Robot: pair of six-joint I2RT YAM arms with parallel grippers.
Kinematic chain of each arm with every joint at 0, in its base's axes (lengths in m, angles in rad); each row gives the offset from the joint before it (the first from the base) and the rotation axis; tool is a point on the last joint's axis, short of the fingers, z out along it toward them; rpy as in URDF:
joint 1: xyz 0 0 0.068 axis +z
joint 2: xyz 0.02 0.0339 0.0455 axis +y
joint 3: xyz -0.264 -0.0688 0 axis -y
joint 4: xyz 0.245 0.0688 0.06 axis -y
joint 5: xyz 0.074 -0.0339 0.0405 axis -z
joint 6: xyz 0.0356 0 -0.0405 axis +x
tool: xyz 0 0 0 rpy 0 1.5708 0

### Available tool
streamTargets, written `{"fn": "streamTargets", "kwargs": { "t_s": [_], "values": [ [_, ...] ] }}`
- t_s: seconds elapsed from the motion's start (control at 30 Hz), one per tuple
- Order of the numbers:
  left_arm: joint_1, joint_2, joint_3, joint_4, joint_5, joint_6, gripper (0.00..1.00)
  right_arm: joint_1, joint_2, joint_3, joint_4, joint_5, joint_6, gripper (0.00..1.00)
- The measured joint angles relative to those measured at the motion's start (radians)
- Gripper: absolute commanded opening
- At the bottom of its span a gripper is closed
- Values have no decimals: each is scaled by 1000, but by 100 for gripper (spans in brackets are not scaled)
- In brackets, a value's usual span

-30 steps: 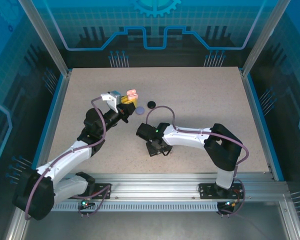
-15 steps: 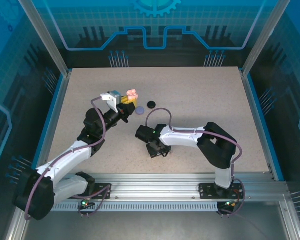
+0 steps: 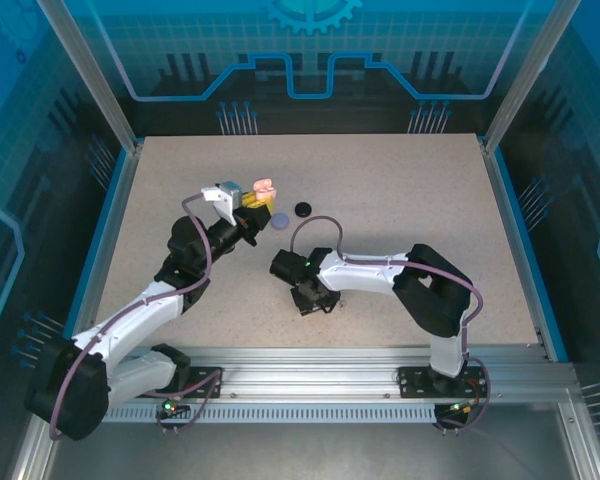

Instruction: Insert the wireless bluetooth earbuds into the charging case

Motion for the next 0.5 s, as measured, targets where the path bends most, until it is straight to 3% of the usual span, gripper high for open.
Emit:
{"fn": "streamTargets", "kwargs": {
  "t_s": [0.5],
  "values": [
    [0,0,0,0,0,0,0,-7,3,0,11,-27,14,31]
  ]
}}
